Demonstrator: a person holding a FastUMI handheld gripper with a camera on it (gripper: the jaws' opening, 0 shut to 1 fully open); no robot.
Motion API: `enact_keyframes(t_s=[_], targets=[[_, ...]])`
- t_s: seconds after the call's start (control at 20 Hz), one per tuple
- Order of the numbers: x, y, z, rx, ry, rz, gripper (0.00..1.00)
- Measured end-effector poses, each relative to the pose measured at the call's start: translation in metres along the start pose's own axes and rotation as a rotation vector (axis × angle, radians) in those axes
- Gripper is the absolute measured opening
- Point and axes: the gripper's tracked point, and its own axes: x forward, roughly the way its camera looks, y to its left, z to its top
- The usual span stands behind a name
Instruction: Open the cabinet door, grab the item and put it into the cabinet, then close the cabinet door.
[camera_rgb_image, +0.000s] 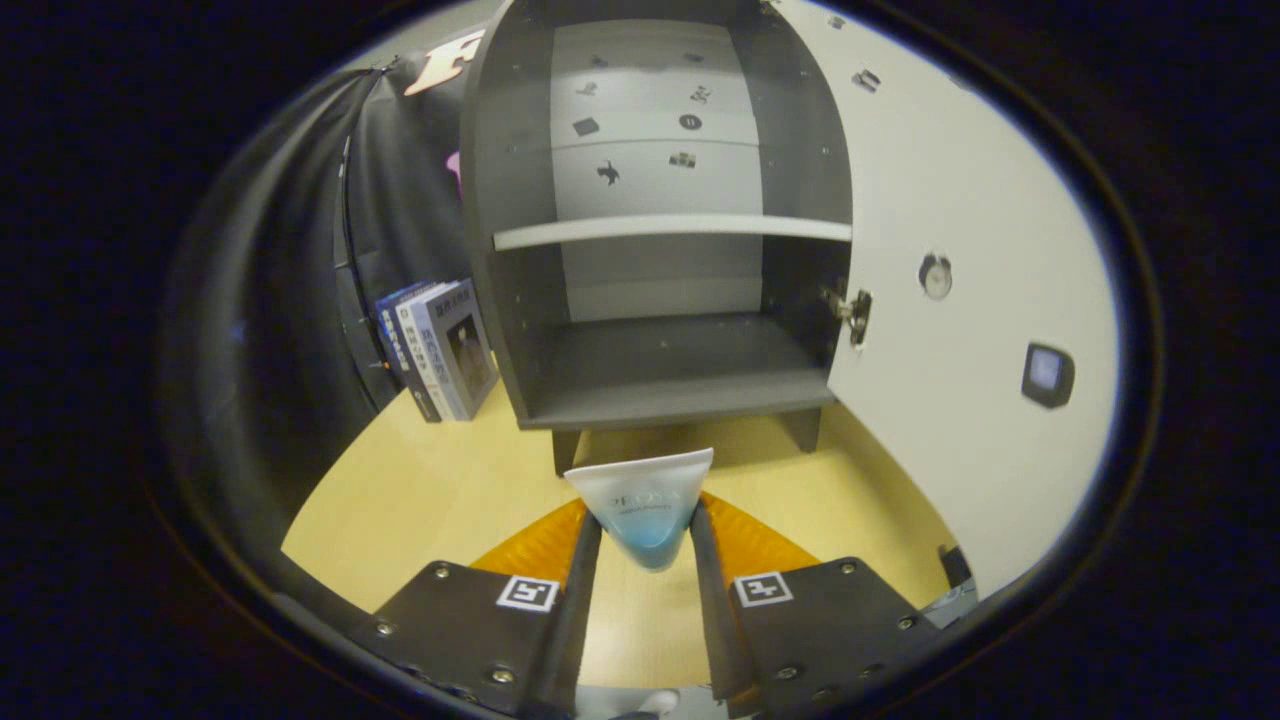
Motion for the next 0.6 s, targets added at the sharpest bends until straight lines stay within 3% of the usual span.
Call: enact_keyframes(t_s=[0.3,0.6], targets=[[-0.013,0.002,0.133,-0.077,-0.137,0.019,0.49],[0.005,0.006,0.206,-0.093,-0.197,0.024,0.49]])
